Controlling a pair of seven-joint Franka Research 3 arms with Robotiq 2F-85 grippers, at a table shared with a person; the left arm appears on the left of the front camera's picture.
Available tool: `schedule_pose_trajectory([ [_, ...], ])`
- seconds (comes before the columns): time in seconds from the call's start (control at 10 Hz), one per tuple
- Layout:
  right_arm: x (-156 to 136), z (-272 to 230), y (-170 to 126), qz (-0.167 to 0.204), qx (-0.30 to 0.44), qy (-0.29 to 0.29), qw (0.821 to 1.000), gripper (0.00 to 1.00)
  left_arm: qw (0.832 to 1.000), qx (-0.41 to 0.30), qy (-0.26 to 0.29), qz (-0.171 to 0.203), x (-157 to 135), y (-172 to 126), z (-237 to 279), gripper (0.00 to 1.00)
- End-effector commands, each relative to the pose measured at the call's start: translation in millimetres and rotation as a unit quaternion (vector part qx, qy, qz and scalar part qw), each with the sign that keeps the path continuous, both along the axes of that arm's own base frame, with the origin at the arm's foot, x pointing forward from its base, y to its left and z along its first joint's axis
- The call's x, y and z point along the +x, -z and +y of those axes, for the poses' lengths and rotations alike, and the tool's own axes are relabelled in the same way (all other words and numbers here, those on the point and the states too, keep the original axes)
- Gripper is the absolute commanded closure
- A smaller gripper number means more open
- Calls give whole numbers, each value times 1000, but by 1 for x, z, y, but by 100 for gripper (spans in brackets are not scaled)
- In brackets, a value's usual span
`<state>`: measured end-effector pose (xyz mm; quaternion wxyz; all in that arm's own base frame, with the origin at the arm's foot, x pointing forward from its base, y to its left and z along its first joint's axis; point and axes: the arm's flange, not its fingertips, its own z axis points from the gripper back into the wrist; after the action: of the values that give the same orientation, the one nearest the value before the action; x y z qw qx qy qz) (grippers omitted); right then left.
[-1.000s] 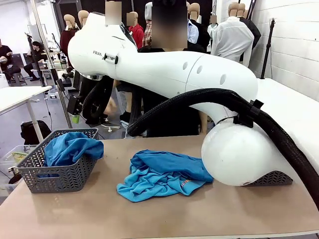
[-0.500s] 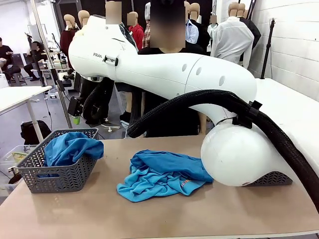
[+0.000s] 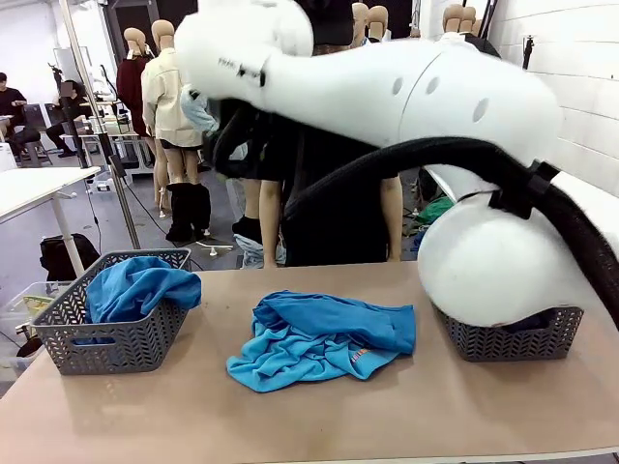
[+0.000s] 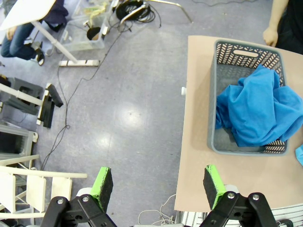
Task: Sort the tops and bottoms.
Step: Lift clothes from the center of the table with your left hand.
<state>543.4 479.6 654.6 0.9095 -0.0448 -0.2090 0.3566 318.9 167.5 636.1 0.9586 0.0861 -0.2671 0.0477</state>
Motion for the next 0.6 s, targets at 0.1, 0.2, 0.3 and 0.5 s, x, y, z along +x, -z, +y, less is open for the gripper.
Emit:
schedule_pose_trajectory([
  [0.1,-121,-175,84,30,-12,248,968,0,1000,-3,-1,-4,0,0,1,0],
  [0.2,-133,-206,96,64,12,288,955,0,1000,-3,-1,-4,0,0,1,0],
  [0.3,-139,-229,108,59,47,317,946,0,1000,-3,-1,-4,0,0,1,0],
  [0.5,4,-86,-25,43,-34,240,969,0,1000,-3,-1,-4,0,0,1,0],
])
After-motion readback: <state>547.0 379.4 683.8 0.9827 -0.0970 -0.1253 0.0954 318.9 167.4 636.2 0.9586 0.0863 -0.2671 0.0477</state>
